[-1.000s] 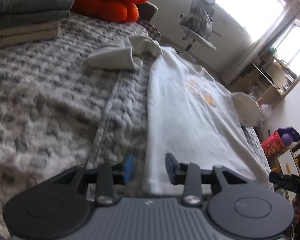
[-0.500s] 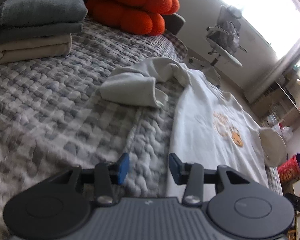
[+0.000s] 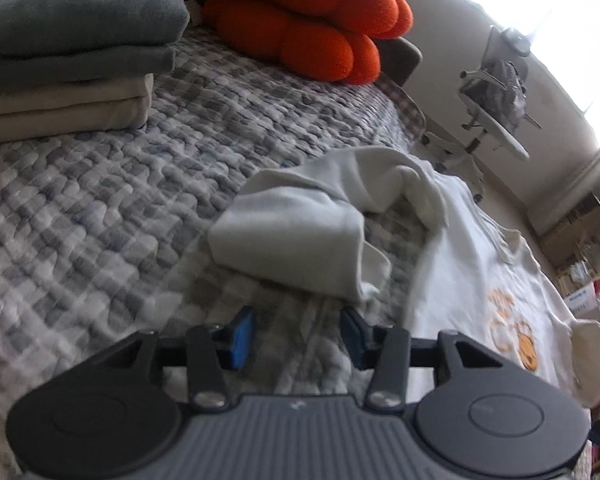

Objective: Fold clothes

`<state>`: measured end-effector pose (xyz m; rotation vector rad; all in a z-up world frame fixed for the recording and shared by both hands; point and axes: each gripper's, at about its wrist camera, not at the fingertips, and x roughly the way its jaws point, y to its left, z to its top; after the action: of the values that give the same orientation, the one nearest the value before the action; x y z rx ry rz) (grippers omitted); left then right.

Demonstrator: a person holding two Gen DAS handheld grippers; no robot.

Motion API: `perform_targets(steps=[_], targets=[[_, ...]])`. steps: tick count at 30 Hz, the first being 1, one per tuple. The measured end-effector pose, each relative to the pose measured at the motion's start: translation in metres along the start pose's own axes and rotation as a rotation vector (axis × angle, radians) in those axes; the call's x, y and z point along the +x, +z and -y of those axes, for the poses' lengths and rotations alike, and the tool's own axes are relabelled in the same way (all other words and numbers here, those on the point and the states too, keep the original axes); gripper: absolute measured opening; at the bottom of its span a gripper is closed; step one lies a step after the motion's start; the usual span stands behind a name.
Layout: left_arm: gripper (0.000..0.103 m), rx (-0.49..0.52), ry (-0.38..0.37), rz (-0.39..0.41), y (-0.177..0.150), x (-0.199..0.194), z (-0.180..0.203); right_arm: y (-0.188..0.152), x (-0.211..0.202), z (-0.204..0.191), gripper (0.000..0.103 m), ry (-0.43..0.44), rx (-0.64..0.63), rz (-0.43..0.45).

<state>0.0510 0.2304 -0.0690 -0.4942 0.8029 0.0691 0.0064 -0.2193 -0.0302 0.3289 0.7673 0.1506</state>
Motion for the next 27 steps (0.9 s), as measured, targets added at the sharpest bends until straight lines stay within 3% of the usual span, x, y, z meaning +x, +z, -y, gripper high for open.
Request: perform_targets(steps=[3,6,8,10,13,15,17,20,27], targets=[[0.043,-0.003,0.023,0.022,0.005,0.008,0.002,0.007,0.006,0.011,0.050,-0.033,0.025,0.009],[0.027,0.001,0.061,0.042,0.011,0.016,0.004,0.015,0.013,0.022,0.050,-0.078,0.043,0.031],[0.009,0.005,0.093,0.057,0.014,0.021,0.005,0.019,0.017,0.028,0.050,-0.101,0.052,0.045],[0.000,0.010,0.133,0.075,0.017,0.024,0.004,0.023,0.023,0.034,0.050,-0.121,0.054,0.052],[0.000,0.025,0.200,0.127,0.022,0.024,0.002,0.025,0.032,0.039,0.049,-0.160,0.042,0.056],[0.000,0.035,0.243,0.160,0.026,0.024,0.001,0.027,0.038,0.042,0.040,-0.177,0.035,0.061],[0.000,0.043,0.271,0.187,0.034,0.022,-0.003,0.029,0.041,0.043,0.022,-0.178,0.030,0.072],[0.000,0.047,0.298,0.216,0.046,0.016,-0.008,0.034,0.041,0.040,0.017,-0.201,0.009,0.102],[0.000,0.069,0.253,0.216,0.058,0.003,-0.009,0.057,0.030,0.034,0.012,-0.323,-0.075,0.209]])
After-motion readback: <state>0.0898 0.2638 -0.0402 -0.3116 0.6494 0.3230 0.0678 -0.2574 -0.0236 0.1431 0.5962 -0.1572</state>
